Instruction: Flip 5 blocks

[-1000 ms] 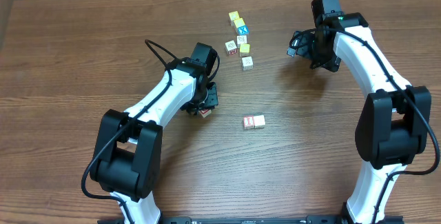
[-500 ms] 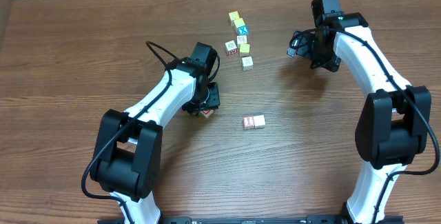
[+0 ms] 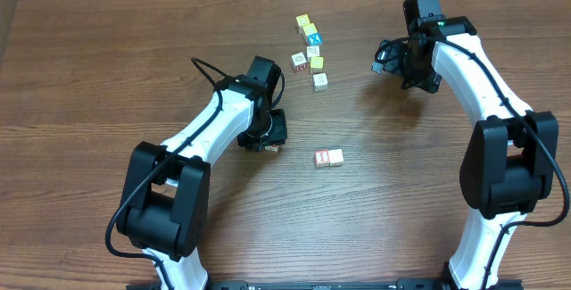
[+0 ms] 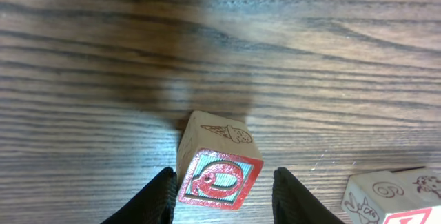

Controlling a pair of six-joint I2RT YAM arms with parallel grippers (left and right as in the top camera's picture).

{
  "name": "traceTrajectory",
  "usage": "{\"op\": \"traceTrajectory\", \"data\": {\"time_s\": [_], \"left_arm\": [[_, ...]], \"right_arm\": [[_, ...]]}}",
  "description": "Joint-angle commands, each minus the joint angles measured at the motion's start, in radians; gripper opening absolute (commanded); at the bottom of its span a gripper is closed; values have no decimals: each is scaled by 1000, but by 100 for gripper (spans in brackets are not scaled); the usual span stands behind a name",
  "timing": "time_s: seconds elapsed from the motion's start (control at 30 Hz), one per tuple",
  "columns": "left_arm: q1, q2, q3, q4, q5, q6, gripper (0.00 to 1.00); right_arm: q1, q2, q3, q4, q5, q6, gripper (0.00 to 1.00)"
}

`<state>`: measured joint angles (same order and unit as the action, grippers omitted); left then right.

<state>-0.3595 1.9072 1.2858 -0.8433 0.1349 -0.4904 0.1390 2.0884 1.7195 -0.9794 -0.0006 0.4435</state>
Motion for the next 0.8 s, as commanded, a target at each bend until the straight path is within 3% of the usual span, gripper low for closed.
{"op": "traceTrajectory", "data": {"time_s": [0.0,0.2,0.43,0.77], "left_arm": [[-9,-3,0,22,-40,13,39],[-45,-3,-1,26,-76,20,33],[-102,-3,-1,18,-211,46,37],[-102,-3,-1,23,-204,33,36]], "right_arm": [[2,-3,13,6,-1,-6,100],[2,-3,13,6,-1,-6,100],[2,-3,13,6,-1,-6,100],[2,-3,13,6,-1,-6,100]]}}
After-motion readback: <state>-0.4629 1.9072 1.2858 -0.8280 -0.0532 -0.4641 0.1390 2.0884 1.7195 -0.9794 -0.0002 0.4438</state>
